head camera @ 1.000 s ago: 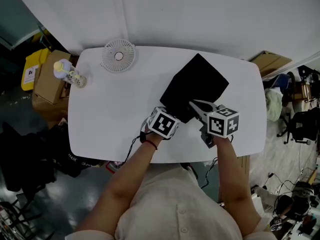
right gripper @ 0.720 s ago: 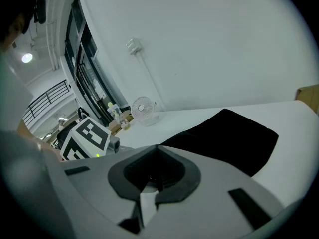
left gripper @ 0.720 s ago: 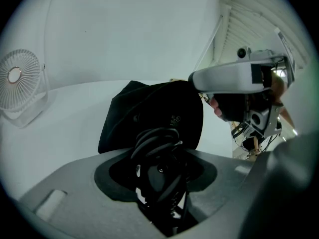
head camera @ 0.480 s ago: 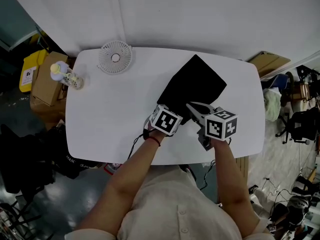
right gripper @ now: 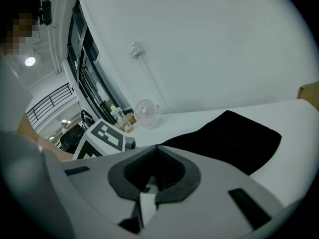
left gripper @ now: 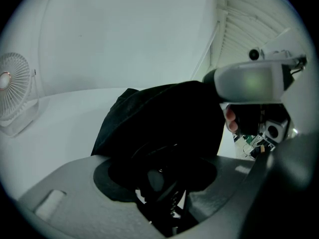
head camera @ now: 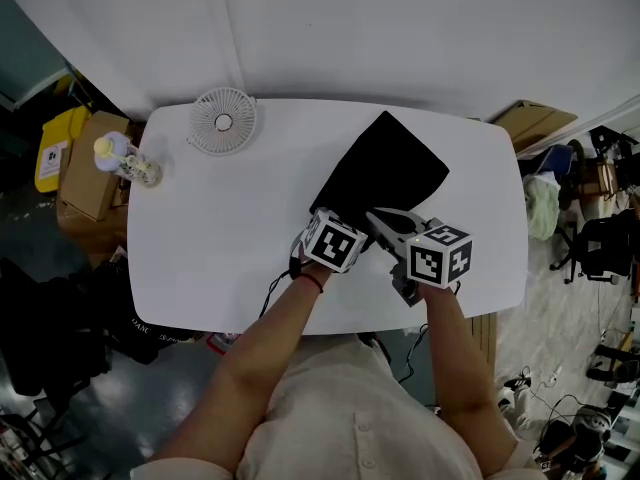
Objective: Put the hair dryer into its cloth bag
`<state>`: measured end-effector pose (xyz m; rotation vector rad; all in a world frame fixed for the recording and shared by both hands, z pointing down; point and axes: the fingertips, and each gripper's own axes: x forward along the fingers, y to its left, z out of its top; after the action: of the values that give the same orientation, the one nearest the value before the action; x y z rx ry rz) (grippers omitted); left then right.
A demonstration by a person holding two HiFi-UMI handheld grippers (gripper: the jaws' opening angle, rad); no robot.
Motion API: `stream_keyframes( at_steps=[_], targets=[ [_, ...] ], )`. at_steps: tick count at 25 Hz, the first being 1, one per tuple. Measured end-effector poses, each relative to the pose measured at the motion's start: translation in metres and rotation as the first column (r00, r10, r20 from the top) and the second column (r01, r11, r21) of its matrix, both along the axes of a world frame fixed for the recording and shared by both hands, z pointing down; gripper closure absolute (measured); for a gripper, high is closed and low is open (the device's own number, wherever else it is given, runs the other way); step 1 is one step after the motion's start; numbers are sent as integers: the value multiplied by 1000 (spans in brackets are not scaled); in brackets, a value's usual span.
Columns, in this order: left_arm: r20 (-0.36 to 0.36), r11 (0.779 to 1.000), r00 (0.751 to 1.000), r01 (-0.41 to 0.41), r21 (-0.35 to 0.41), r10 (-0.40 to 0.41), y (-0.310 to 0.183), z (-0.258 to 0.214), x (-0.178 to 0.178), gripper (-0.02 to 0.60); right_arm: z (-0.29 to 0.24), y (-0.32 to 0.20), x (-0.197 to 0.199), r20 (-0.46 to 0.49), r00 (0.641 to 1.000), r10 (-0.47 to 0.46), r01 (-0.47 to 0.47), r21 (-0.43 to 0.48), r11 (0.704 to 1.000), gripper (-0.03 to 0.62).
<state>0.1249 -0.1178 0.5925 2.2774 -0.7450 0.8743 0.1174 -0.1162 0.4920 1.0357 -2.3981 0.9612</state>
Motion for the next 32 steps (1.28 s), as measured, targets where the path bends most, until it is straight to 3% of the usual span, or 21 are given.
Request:
stream_keyframes(
  at_steps=[6,16,20,23,27,32],
  targets=[
    [15,1000,1000,6,31,-6,-6,4,2,368,3,1,1,1,1000,-1,1,-10,1000,574],
    [111,996,993,-39,78,31,-9,27,-5,368,13,-3,2,-11,1000,2,-3,-33,999,574],
    [222,995,974,-69,65,53,-2,41,-10,364,15,-2,1,-16,1000,1,-1,-41,999,574],
    [270,986,961,-100,132,61,-2,40,-13,353,18,-2,2,-20,1000,3,-4,-47,999,574],
    [263,968,961,-139,207,82,0,33,-14,334,20,-2,4,-22,1000,11,-12,-51,999,574],
    [212,951,974,-133,279,74,2,19,-20,334,21,-3,4,-23,1000,15,-16,-53,998,574]
  ],
)
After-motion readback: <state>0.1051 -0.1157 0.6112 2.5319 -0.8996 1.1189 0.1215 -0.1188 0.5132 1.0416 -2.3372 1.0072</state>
